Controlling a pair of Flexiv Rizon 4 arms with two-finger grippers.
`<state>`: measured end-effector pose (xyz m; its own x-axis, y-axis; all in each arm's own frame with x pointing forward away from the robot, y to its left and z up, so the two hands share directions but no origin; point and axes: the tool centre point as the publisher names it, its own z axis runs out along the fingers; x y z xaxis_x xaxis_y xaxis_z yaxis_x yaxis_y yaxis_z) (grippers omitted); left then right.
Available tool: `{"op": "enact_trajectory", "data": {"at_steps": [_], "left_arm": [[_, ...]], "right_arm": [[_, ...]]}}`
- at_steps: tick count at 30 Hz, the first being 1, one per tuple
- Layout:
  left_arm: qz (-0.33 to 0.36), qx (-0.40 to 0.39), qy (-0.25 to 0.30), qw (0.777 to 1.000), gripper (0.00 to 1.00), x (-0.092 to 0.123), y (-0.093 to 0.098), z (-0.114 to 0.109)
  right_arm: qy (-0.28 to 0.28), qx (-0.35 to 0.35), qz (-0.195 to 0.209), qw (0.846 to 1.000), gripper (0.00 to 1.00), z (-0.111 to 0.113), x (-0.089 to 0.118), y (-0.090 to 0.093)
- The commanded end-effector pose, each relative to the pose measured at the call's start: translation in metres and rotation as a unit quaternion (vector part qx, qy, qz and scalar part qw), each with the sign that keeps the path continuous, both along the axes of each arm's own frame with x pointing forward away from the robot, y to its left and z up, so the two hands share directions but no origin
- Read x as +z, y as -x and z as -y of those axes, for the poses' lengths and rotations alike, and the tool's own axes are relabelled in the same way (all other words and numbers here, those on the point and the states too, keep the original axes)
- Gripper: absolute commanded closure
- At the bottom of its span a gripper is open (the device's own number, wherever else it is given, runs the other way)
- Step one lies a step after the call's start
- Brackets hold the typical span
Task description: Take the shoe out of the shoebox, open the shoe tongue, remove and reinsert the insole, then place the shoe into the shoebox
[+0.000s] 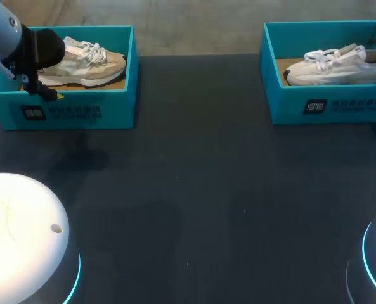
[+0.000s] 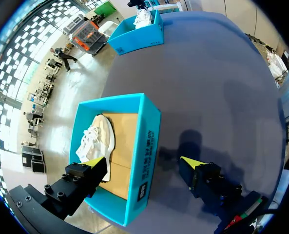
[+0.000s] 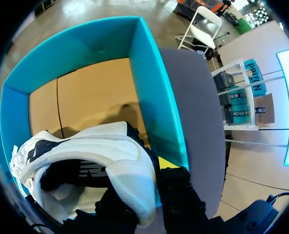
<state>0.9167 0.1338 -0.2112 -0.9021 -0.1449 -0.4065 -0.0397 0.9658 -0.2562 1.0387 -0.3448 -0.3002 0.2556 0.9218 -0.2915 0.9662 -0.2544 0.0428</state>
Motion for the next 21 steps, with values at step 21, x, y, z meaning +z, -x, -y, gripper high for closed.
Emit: {"op": "enact_trajectory", "data": {"at_steps": [21], "left_arm": [[0.000, 0.001, -0.001, 1.000, 0.00, 0.000, 0.001, 0.000]], "right_arm": [[-0.007, -0.002, -0.001, 1.000, 1.00, 0.000, -0.034, 0.007]]}}
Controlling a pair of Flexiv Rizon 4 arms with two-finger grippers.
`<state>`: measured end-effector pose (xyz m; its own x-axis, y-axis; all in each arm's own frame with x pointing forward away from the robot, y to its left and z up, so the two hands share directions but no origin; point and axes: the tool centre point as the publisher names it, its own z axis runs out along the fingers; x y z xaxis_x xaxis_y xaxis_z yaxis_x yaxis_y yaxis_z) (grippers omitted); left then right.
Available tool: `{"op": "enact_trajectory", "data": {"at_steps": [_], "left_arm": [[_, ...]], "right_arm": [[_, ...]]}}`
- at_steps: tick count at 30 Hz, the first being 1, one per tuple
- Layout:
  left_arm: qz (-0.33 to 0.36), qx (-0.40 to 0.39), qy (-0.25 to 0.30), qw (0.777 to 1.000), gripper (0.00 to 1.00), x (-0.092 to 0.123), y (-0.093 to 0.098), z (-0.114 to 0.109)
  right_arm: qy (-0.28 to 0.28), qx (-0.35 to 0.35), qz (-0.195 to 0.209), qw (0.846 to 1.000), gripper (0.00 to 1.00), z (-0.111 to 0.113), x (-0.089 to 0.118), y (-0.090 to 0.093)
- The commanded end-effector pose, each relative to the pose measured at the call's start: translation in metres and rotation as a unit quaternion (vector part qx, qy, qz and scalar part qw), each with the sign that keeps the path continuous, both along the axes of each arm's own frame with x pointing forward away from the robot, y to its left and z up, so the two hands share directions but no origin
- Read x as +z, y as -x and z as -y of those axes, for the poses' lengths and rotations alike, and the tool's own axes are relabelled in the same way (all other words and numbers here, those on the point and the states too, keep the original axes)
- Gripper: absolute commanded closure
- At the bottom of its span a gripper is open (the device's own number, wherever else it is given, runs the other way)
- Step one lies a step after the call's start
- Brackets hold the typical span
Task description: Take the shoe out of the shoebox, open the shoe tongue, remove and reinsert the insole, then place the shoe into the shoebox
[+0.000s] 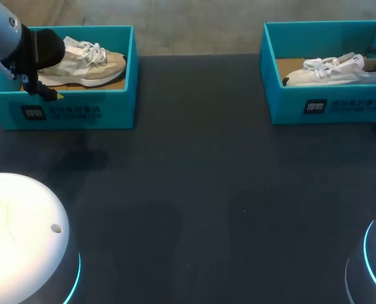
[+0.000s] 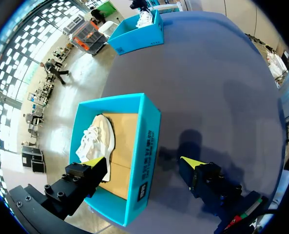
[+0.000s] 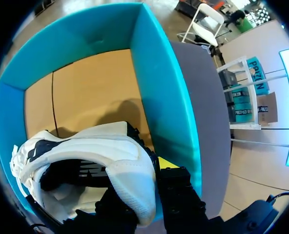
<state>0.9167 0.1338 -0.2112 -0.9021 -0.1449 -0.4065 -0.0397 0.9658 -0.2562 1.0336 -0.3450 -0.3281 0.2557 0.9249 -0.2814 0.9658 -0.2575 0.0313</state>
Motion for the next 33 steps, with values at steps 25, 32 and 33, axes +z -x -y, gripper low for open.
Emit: {"op": "enact_trajectory", "data": {"at_steps": [25, 32, 33], "left_arm": [[0.000, 0.001, -0.001, 1.000, 0.00, 0.000, 0.001, 0.000], [0.000, 0.001, -0.001, 1.000, 0.00, 0.000, 0.001, 0.000], [0.000, 0.001, -0.001, 1.000, 0.00, 0.000, 0.001, 0.000]], "right_arm": [[0.004, -0.015, 0.002, 1.000, 1.00, 0.002, -0.028, 0.000], [0.004, -0.018, -0.006, 1.000, 1.00, 0.003, -0.036, 0.002], [0.004, -0.017, -0.007, 1.000, 1.00, 0.003, -0.037, 0.002]]}}
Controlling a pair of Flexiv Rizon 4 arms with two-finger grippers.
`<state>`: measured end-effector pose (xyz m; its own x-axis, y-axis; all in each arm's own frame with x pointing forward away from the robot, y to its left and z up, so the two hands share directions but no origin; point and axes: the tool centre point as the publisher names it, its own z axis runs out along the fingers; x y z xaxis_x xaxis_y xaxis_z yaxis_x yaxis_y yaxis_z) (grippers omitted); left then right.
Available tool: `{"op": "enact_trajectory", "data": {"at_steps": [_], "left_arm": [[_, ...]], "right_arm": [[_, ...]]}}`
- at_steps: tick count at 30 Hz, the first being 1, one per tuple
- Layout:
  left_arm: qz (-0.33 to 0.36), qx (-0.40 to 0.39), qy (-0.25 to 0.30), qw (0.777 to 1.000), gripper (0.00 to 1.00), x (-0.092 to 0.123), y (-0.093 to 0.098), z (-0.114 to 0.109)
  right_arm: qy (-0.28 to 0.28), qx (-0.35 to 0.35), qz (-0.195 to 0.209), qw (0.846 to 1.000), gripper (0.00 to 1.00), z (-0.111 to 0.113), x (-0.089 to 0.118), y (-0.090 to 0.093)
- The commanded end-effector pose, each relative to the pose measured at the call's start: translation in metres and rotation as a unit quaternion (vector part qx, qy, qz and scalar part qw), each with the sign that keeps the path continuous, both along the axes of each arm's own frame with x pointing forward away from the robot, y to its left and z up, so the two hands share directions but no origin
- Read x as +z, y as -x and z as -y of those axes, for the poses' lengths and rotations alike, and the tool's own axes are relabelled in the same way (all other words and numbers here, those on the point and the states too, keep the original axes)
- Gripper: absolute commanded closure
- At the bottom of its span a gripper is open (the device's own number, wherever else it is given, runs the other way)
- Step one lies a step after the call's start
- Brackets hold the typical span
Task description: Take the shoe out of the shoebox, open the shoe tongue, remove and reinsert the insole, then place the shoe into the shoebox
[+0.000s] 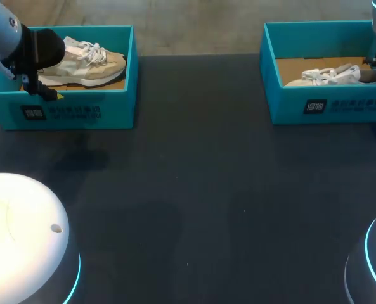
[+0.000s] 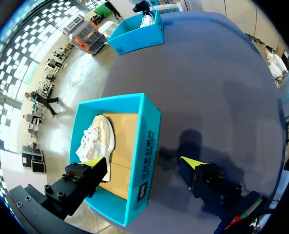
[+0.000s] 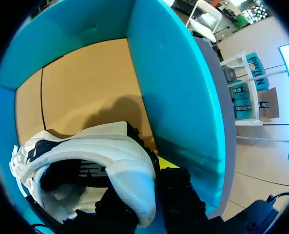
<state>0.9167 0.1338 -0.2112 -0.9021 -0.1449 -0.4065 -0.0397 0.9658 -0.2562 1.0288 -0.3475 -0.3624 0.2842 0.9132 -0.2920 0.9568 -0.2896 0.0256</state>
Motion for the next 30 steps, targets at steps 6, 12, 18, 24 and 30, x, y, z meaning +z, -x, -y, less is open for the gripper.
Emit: {"op": "enact_trajectory", "data": {"at_steps": [6, 12, 18, 24, 30], "left_arm": [[0.000, 0.001, -0.001, 1.000, 0.00, 0.000, 0.001, 0.000], [0.000, 0.001, -0.001, 1.000, 0.00, 0.000, 0.001, 0.000], [0.000, 0.001, -0.001, 1.000, 0.00, 0.000, 0.001, 0.000], [0.000, 0.001, -0.001, 1.000, 0.00, 0.000, 0.001, 0.000], [0.000, 0.001, -0.001, 1.000, 0.00, 0.000, 0.001, 0.000]], "right_arm": [[-0.002, 0.000, -0.005, 1.000, 0.73, 0.000, -0.005, -0.003], [-0.002, -0.002, -0.001, 1.000, 0.75, -0.003, 0.003, 0.002], [0.000, -0.002, 0.015, 1.000, 0.72, -0.005, 0.027, 0.005], [0.000, 0.003, 0.026, 1.000, 0.71, -0.008, 0.051, 0.007], [-0.001, 0.009, 0.033, 0.999, 0.70, -0.008, 0.059, 0.008]]}}
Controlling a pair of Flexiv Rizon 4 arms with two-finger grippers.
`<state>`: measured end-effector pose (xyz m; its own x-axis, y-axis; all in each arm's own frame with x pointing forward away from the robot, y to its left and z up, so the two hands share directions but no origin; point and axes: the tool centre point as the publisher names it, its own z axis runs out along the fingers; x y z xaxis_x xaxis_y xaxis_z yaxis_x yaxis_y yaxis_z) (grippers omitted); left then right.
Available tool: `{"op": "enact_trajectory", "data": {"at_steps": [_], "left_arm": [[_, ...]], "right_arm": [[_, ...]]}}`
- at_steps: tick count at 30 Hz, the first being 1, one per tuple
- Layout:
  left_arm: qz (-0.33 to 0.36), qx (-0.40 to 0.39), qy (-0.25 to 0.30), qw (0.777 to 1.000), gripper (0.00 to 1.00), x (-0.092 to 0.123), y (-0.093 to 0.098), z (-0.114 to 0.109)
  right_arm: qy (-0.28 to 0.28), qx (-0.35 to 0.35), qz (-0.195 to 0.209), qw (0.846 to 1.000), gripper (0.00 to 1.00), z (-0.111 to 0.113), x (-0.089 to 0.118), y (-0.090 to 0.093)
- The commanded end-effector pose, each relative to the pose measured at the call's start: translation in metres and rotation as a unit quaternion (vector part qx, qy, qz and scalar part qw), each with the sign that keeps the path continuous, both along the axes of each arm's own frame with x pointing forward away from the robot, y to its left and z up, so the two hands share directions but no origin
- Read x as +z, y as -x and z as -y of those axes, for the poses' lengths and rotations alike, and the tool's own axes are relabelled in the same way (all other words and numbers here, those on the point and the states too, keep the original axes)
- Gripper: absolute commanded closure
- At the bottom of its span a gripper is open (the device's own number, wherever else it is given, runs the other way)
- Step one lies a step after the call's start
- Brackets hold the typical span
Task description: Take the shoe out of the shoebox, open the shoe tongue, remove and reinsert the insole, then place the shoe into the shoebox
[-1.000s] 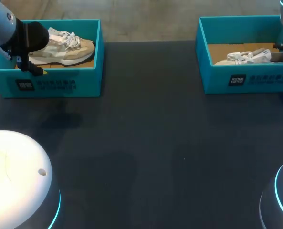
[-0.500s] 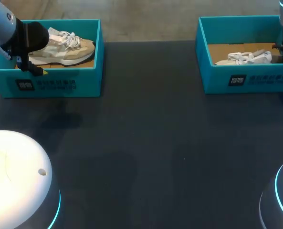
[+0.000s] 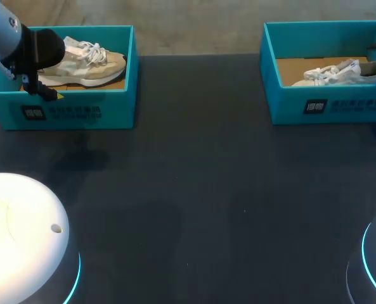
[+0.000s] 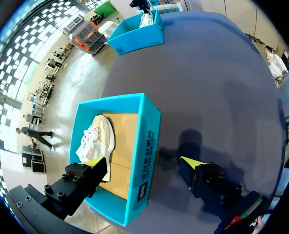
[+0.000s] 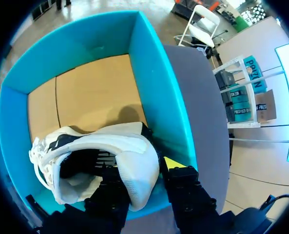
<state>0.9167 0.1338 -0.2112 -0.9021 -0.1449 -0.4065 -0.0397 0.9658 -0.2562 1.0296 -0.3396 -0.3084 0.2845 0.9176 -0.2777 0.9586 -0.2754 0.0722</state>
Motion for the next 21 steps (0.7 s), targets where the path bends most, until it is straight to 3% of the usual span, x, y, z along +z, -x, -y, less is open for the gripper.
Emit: {"op": "enact_trajectory", "data": {"at_steps": [1, 6, 9, 12, 14, 15, 21], "left_arm": [[0.000, 0.001, -0.001, 1.000, 0.00, 0.000, 0.001, 0.000], [0.000, 0.001, -0.001, 1.000, 0.00, 0.000, 0.001, 0.000], [0.000, 0.001, -0.001, 1.000, 0.00, 0.000, 0.001, 0.000], [0.000, 0.001, -0.001, 1.000, 0.00, 0.000, 0.001, 0.000], [0.000, 0.001, -0.001, 1.000, 0.00, 0.000, 0.001, 0.000], [0.000, 0.001, -0.001, 1.000, 0.00, 0.000, 0.001, 0.000], [0.000, 0.001, -0.001, 1.000, 0.00, 0.000, 0.001, 0.000]], "right_arm": [[-0.001, 0.002, 0.008, 1.000, 0.70, 0.000, 0.002, 0.009], [-0.009, 0.006, -0.003, 1.000, 0.72, -0.004, -0.012, 0.008], [-0.012, 0.017, -0.010, 1.000, 0.82, -0.008, -0.019, 0.005], [-0.016, 0.021, -0.011, 1.000, 0.84, -0.009, -0.026, 0.002], [-0.014, 0.026, -0.015, 0.999, 0.98, -0.011, -0.029, 0.000], [-0.009, 0.030, -0.015, 0.999, 1.00, -0.012, -0.030, -0.001], [-0.004, 0.031, -0.024, 0.999, 1.00, -0.011, -0.041, -0.001]]}}
